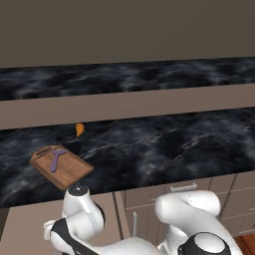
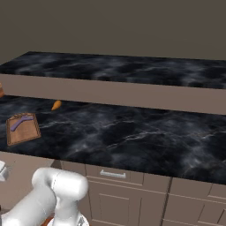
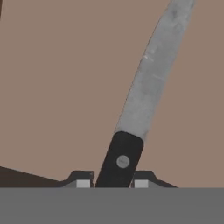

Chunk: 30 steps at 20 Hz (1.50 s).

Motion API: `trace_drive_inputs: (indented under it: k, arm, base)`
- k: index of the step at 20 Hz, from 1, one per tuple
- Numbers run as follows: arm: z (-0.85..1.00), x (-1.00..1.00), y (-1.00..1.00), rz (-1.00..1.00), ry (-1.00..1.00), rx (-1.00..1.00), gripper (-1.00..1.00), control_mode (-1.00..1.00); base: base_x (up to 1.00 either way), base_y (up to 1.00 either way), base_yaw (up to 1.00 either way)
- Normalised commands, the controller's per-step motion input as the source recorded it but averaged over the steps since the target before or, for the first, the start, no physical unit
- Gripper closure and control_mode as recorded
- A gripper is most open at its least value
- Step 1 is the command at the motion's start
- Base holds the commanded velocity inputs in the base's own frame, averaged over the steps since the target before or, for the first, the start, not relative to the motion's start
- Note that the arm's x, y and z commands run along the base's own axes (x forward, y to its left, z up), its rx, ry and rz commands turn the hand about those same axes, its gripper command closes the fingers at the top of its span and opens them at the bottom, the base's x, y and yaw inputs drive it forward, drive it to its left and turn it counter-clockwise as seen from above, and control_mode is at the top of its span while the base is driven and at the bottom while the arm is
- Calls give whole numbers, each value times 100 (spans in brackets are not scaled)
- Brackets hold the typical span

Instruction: Open the drawer on the left and place the cutting tools on the cutting board.

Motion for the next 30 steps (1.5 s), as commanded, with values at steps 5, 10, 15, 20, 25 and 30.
trace_drive_inputs:
  k: [5, 10, 15, 20, 25, 30]
  arm:
    - [88, -46, 0, 0, 0, 7, 100, -100]
    - [90, -54, -9, -1, 0, 3, 100, -100]
    - [98, -22, -37, -8, 0, 0, 100, -100]
    - [91, 2, -48, -15, 0, 0, 100, -100]
    - [75, 44, -48, -19, 0, 0, 100, -100]
    - [48, 85, -47, -20, 2, -2, 100, -100]
  base:
    - [0, 0, 0]
    - [0, 0, 0]
    - [0, 0, 0]
    - [0, 0, 0]
    - [0, 0, 0]
    - [0, 0, 0]
